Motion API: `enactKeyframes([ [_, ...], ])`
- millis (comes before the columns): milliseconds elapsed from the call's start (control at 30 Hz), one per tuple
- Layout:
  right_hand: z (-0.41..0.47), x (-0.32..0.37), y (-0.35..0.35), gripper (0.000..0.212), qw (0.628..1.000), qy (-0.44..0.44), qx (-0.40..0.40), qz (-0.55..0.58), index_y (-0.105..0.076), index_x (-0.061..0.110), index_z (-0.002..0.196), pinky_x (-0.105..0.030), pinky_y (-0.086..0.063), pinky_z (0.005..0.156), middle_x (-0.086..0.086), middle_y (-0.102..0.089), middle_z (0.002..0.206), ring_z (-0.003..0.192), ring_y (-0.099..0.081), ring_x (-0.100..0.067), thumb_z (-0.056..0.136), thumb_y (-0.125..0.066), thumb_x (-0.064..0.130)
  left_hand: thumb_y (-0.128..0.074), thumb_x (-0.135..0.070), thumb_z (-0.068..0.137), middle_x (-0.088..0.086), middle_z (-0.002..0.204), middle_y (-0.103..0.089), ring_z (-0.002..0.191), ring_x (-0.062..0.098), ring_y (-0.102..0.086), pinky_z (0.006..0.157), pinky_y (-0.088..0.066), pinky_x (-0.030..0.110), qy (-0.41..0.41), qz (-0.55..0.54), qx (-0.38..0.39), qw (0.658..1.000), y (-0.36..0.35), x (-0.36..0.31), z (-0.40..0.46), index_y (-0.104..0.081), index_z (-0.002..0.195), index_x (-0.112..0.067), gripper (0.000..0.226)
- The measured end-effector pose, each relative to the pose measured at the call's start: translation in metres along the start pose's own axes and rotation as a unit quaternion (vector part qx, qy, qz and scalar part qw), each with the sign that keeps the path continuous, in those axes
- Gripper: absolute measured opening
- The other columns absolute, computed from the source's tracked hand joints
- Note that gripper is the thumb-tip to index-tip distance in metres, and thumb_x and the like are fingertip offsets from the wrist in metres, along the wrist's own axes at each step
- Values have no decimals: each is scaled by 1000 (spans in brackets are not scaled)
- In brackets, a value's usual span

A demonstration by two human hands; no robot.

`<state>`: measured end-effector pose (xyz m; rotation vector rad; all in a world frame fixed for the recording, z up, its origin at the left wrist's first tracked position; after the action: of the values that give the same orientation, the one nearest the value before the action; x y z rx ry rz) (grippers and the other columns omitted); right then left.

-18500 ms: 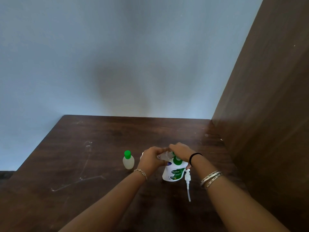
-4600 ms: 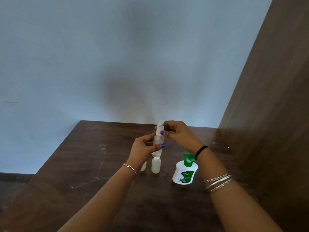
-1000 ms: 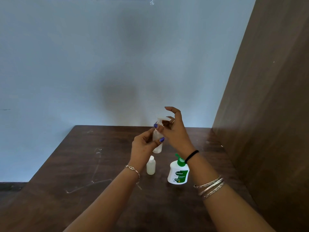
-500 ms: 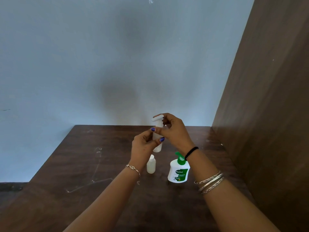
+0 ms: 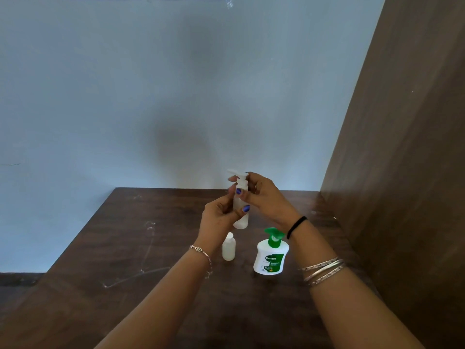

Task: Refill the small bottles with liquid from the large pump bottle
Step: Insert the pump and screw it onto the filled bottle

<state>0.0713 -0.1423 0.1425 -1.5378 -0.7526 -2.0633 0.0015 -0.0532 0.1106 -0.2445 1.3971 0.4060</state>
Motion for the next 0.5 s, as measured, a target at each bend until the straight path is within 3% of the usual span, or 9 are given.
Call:
enactKeyframes([
  [100, -5, 2, 4, 26, 993, -8, 111, 51, -56, 4, 117, -20, -50, 94, 0, -64, 111, 103, -65, -5, 95, -43, 0, -64, -3, 79, 10, 91, -67, 83, 16, -63, 79, -52, 28, 14, -6, 44, 999, 3, 0, 0, -63, 94, -5, 15],
  [200, -8, 2, 4, 25, 990, -15, 134, 47, -60, 10, 109, -21, -49, 95, 7, -69, 103, 102, -65, -6, 95, -43, 0, -63, -1, 80, 12, 103, -66, 98, 26, -63, 90, -50, 37, 23, -9, 53, 998, 2, 0, -2, -61, 104, -2, 25],
  [300, -7, 4, 3, 19, 997, 15, 73, -20, -64, 13, 95, -21, -50, 93, 8, -69, 91, 95, -64, -7, 92, -50, 0, -62, -3, 81, 9, 101, -67, 94, 22, -64, 89, -51, 35, 20, 4, 38, 999, 1, 2, -2, -62, 108, -1, 27],
  [400, -7, 0, -5, 12, 998, 24, -22, -54, -64, 12, 95, -28, -50, 93, -1, -66, 92, 95, -63, -16, 91, -55, 4, -65, -4, 79, 6, 94, -67, 79, 5, -65, 79, -53, 22, -3, 8, -4, 1000, 0, 2, -2, -63, 105, 0, 26],
  [500, -8, -2, -7, 13, 998, 11, -36, -45, -63, 12, 97, -32, -50, 94, -4, -66, 96, 99, -62, -17, 92, -54, 5, -67, -6, 77, 2, 93, -67, 85, 9, -65, 81, -53, 22, -3, 16, -23, 1000, -1, 3, -3, -63, 106, -7, 29],
])
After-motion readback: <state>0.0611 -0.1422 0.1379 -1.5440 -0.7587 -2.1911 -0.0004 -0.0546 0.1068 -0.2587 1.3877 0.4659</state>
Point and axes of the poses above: each hand's wrist, its own z-axis towards the middle knuckle, its own y-axis out of the back of the hand, x = y × z, the point moved 4 cm from there along z, towards the middle knuckle
